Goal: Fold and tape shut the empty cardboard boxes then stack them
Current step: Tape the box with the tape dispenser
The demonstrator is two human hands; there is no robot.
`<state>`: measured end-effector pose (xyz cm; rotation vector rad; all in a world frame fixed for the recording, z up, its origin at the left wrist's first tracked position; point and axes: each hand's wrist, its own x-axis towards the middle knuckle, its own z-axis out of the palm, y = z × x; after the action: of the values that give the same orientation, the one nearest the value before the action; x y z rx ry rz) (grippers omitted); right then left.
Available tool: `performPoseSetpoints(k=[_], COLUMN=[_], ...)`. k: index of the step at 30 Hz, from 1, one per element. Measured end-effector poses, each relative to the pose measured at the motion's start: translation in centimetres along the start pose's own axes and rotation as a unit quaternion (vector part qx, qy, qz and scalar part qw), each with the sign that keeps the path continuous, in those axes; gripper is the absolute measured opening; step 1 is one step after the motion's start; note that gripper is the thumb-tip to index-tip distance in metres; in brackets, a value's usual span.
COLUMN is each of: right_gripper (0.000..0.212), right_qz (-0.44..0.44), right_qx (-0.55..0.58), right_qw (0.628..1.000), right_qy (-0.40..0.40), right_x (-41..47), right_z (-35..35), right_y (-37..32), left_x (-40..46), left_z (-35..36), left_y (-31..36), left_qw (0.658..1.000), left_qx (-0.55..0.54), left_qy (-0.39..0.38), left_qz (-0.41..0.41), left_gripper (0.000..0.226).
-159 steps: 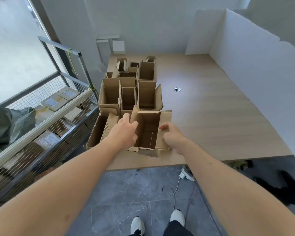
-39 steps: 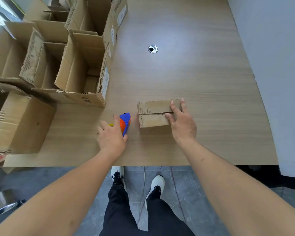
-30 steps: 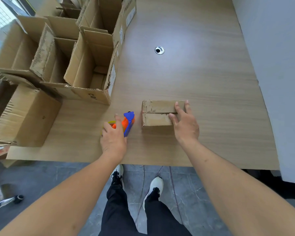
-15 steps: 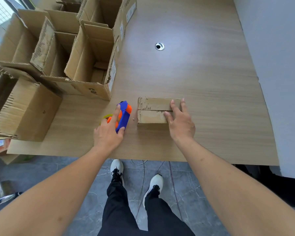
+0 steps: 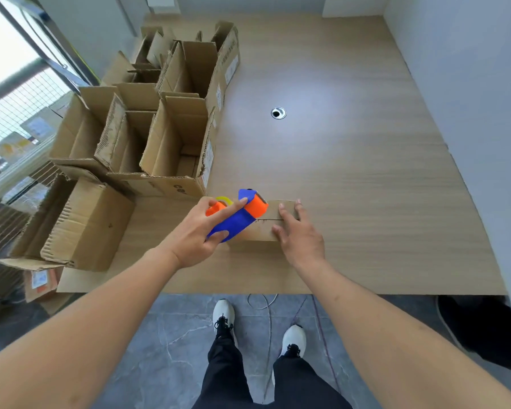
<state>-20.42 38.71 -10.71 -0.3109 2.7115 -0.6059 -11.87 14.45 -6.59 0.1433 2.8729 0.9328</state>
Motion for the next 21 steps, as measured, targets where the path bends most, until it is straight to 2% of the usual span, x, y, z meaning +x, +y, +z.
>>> performPoseSetpoints(k=[4,13,16,21], right_gripper=[0.052,0.054,0.055,0.055], right_qz=[-0.032,-0.027,-0.035,-0.049], right_qx=[0.046,0.074,0.099,0.069], right_qw=[0.998,0.995,0.993,0.995], right_qy=[-0.016,-0.053,-0.060,-0.061], right_x=[0.2,1.2,1.3,1.3], right_z=[-0.8,-2.0,-2.3,-2.5], right_y=[1.5,2.6,3.3,3.7], left_x=[1.5,3.4,4.6,5.2], left_z=[0.0,0.0,-0.7,0.3], left_y=[-0.3,0.1,0.7,0.5], left_qw=[0.997,0.975,0.967,0.959], left_qx=[0.071,0.204,0.231,0.241], left_qy=[-0.037,-0.044,-0.021,-0.051], left_qz=[0.021,0.069,0.102,0.138], left_gripper=[0.085,0.093,0.090,0.098])
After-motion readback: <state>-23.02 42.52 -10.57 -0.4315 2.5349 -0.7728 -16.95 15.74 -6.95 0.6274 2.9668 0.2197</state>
